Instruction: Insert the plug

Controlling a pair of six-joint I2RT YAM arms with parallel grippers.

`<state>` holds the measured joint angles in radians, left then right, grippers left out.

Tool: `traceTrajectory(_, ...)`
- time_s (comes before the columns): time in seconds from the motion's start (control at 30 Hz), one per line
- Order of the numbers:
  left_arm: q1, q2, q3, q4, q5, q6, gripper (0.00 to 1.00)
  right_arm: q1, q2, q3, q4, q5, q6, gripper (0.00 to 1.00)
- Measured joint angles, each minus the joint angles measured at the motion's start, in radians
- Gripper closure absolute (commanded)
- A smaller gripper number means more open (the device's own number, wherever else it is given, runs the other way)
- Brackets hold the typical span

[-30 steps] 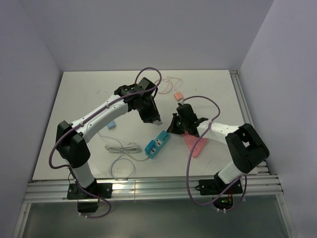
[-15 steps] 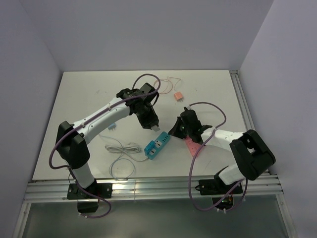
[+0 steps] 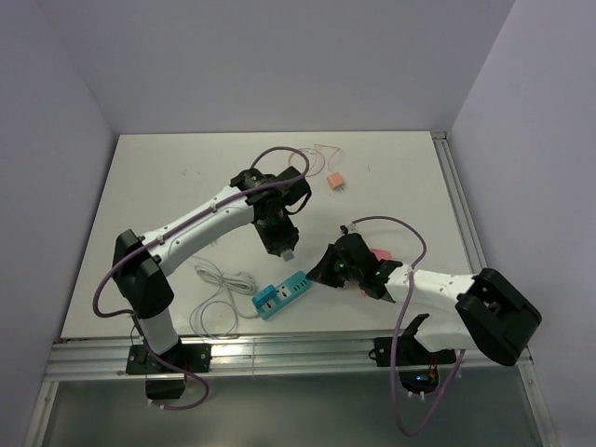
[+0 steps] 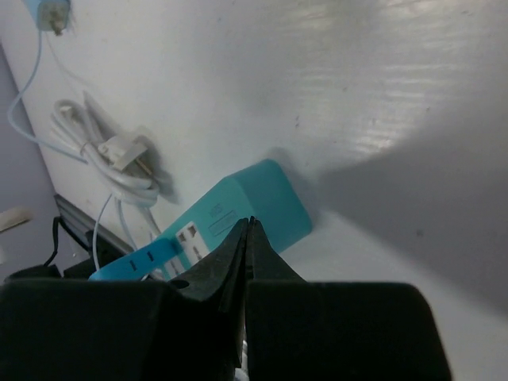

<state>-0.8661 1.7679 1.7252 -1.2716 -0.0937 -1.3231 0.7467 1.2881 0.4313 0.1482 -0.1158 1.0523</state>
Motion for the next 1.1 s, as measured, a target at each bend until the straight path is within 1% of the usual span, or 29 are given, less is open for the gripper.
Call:
traceTrajectory(0.07,-0.002,-0.006,-0.032,-0.003,0.005,-0.006,1.00,0.014,-0.042,-0.010,-0.013,0.002,0.002,1.00)
traceTrajectory(0.2,-0.001,-0.037,-0.088,-0.004,0.012,-0.010,1.00,0.023,-0.134,-0.004,-0.078,0.039,-0.057,1.00)
traceTrajectory(0.37,-0.009,-0.141,-0.196,0.021,0.044,-0.058,1.00,0.000,-0.190,0.012,-0.167,0.073,-0.143,0.93)
traceTrajectory(0.47,-0.022,-0.169,-0.227,0.021,0.064,-0.098,1.00,-0.008,-0.165,0.024,-0.187,0.080,-0.164,0.94)
traceTrajectory(0.6,-0.034,-0.168,-0.251,0.035,0.079,-0.160,1.00,-0.008,-0.076,0.040,-0.186,0.077,-0.168,1.00)
traceTrajectory(0.8,-0.036,-0.164,-0.261,0.019,0.076,-0.248,1.00,-0.008,0.031,0.042,-0.182,0.068,-0.172,1.00)
traceTrajectory(1.1,-0.037,-0.053,-0.235,-0.020,0.069,-0.272,1.00,-0.008,0.043,0.062,-0.145,0.053,-0.179,1.00)
